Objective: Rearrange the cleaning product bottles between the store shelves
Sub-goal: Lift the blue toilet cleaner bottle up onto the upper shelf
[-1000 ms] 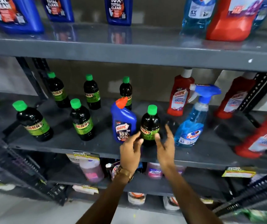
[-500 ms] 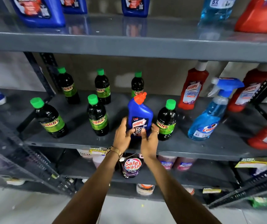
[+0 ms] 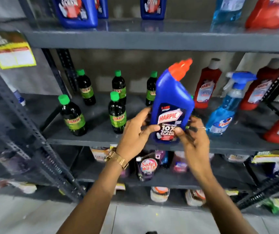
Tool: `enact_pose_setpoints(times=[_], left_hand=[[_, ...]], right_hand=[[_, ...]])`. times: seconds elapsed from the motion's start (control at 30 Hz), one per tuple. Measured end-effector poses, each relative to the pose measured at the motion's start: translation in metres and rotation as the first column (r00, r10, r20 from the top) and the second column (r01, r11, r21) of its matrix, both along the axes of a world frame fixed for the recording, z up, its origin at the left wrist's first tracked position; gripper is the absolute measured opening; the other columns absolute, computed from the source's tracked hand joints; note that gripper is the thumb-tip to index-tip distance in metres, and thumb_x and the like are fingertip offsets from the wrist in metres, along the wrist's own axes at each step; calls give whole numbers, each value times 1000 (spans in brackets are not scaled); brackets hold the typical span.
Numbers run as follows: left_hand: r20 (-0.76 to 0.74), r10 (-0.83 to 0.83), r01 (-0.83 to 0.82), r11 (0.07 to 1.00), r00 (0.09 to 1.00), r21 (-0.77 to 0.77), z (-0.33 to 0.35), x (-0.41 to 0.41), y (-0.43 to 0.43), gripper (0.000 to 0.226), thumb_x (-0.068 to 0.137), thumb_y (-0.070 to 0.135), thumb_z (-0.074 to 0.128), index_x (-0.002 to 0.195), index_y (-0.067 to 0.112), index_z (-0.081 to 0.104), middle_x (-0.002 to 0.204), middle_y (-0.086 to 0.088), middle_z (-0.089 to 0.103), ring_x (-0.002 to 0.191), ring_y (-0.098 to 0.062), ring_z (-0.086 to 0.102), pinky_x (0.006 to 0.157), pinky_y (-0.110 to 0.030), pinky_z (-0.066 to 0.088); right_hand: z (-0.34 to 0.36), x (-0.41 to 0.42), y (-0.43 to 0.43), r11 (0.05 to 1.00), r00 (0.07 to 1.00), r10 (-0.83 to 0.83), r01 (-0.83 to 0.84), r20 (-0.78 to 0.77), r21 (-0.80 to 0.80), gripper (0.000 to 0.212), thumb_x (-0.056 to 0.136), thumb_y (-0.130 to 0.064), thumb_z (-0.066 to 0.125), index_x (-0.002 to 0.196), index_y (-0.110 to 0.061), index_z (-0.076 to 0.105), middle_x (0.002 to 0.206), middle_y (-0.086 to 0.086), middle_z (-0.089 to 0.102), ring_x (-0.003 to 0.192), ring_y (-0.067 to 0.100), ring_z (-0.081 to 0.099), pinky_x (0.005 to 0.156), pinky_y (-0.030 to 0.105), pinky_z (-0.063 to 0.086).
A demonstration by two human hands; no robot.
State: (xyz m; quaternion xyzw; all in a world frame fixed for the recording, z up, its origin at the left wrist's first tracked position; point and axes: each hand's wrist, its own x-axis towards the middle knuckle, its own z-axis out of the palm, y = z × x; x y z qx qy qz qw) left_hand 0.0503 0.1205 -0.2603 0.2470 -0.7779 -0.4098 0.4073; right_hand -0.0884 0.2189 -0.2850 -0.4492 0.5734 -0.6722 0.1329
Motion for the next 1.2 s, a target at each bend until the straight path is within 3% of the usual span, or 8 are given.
enact_pose_setpoints(times=[0.1,0.2,0.27,0.37,0.47,0.7,0.9,1.2], left_hand=[[-155,-72,51,989,985,-136,81,-1,6,50,85,11,65,131,21,49,116,11,66,103,4,65,81,-10,50],[-246,-113,57,973,963,-223,152,-4,5,47,86,18,65,127,31,48,112,3,71,99,-6,70,77,-22,59],[-269,-114,37,961,956,-274,192,-11,-2,43,87,20,64,127,25,49,111,-5,72,97,-13,71,76,-30,61],[-285,-102,12,953,953,-303,232,-25,-21,31,90,14,60,117,25,50,112,-9,71,100,-17,70,83,-39,61],[-250,-17,-48,966,968,-253,244,-38,-52,32,91,9,55,106,36,48,115,-9,70,103,-23,69,87,-51,58],[-116,157,-168,982,981,-92,231,-60,-106,31,93,10,53,121,20,45,124,-16,64,109,-33,64,93,-56,53],[-42,241,-244,967,970,-71,232,-68,-121,39,94,16,51,130,24,39,130,-14,58,116,-34,58,94,-59,52],[-25,312,-312,941,950,-133,224,-72,-125,38,96,21,49,131,29,37,122,-14,59,116,-33,55,93,-58,52]], right_hand=[[80,-3,5,990,995,-40,27,-92,-138,29,85,-31,63,113,-28,56,105,-11,71,94,4,68,79,16,54],[157,-9,3,964,983,-49,0,-179,-264,21,87,-35,62,106,-38,55,102,-19,73,92,-1,69,73,12,53],[199,-15,-8,948,971,-77,0,-228,-318,22,87,-37,60,108,-35,52,105,-13,73,94,1,69,75,18,55],[238,-30,-44,942,963,-92,3,-252,-335,33,86,-30,61,114,-16,50,112,7,70,99,16,69,88,40,57],[252,-40,-86,963,974,-48,-14,-222,-268,25,88,-16,63,106,-12,47,114,15,66,105,30,65,94,54,52],[242,-51,-145,999,989,0,-8,-147,-50,32,88,-14,63,116,-5,49,119,16,67,100,21,64,94,40,53],[246,-54,-161,1000,985,-7,12,-174,27,31,91,-16,59,116,-5,46,119,14,65,94,19,61,83,35,53],[245,-56,-162,998,981,12,0,-193,59,33,93,-21,56,120,-8,41,125,13,62,106,25,62,89,44,56]])
